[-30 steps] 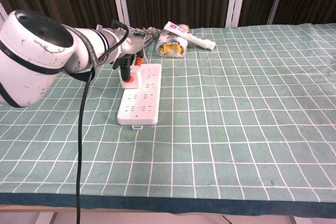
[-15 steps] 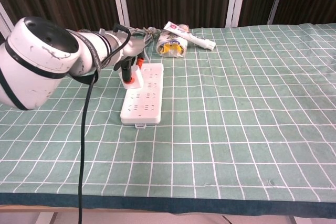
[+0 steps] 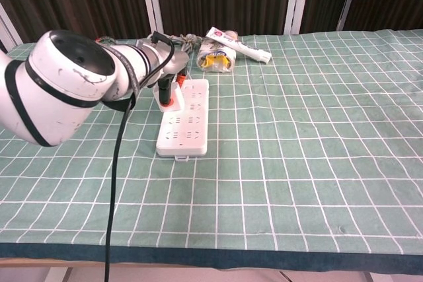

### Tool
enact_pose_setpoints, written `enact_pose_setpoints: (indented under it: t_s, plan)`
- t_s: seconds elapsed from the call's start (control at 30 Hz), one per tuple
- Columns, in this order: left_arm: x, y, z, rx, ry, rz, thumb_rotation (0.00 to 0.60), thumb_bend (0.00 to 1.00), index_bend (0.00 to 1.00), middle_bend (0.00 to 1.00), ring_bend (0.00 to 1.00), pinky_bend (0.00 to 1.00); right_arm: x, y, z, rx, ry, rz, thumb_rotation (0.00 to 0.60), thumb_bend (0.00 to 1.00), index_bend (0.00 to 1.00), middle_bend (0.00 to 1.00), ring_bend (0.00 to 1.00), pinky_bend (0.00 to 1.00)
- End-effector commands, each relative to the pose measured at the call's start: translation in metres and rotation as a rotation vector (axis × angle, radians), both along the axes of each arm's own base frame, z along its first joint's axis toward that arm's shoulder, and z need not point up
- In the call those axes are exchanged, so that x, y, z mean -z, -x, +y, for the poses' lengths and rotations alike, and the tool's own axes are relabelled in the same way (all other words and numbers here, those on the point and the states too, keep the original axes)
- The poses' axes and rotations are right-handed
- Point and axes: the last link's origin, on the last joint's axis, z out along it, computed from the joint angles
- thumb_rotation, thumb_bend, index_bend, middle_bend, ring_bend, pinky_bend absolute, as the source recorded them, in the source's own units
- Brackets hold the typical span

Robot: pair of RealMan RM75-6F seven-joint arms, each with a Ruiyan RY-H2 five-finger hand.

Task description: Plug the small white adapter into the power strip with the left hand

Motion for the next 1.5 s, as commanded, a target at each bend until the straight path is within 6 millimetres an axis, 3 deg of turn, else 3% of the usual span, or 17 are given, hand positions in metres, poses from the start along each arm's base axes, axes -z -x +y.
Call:
enact_pose_setpoints:
  t_s: [0.03,0.13,0.3,0.53,0.77,0.87,1.07,1.23,1.37,1.5]
  plan:
    - [0.0,-0.001,-0.001,-0.021,0.009,-0.016,0.6,0.35,0.48,0.59,0.47,0.36,0.0,0.0,0.0,0.001,0.0,-0.001,0.6,0.0,0.0,0.06,0.0,0.04]
    - [-0.002,-0.002,-0.001,-0.036,0.016,-0.032,0.6,0.34,0.21,0.31,0.25,0.35,0.0,0.001,0.0,0.001,0.0,-0.002,0.6,0.0,0.0,0.06,0.0,0.04]
    - [-0.005,-0.001,-0.002,-0.036,0.015,-0.044,0.6,0.33,0.02,0.14,0.12,0.3,0.0,0.0,0.0,-0.003,0.001,-0.002,0.6,0.0,0.0,0.06,0.0,0.04]
    - [-0.01,-0.001,-0.003,-0.037,0.02,-0.076,0.6,0.33,0.0,0.02,0.02,0.24,0.0,-0.002,0.0,-0.007,0.003,-0.003,0.6,0.0,0.0,0.06,0.0,0.04]
    - [-0.045,-0.013,-0.005,-0.005,0.005,-0.301,0.6,0.33,0.0,0.01,0.01,0.2,-0.001,-0.003,-0.001,-0.008,0.003,-0.004,0.6,0.0,0.0,0.06,0.0,0.04]
    - [-0.061,-0.017,-0.006,0.01,-0.031,-0.499,0.6,0.33,0.07,0.1,0.09,0.25,-0.001,-0.004,-0.001,-0.009,0.004,-0.004,0.6,0.0,0.0,0.06,0.0,0.04]
    - [-0.065,-0.014,-0.006,-0.122,-0.061,-1.043,0.6,0.38,0.47,0.47,0.41,0.5,0.001,-0.005,-0.001,-0.014,0.001,-0.002,0.6,0.0,0.0,0.06,0.0,0.04]
    - [-0.057,-0.01,-0.004,-0.355,-0.027,-1.47,0.6,0.64,0.73,0.7,0.6,0.65,0.001,-0.006,-0.002,-0.015,-0.001,0.001,0.6,0.0,0.0,0.06,0.0,0.04]
    - [-0.051,-0.007,-0.002,-0.555,0.042,-1.744,0.6,0.8,0.84,0.84,0.74,0.73,0.001,-0.005,-0.002,-0.012,0.003,0.008,0.6,0.0,0.0,0.06,0.0,0.04]
    - [-0.043,0.001,0.002,-0.68,0.092,-1.873,0.6,0.92,0.93,0.95,0.83,0.81,0.001,-0.005,-0.002,-0.009,0.005,0.014,0.6,0.0,0.0,0.06,0.0,0.04]
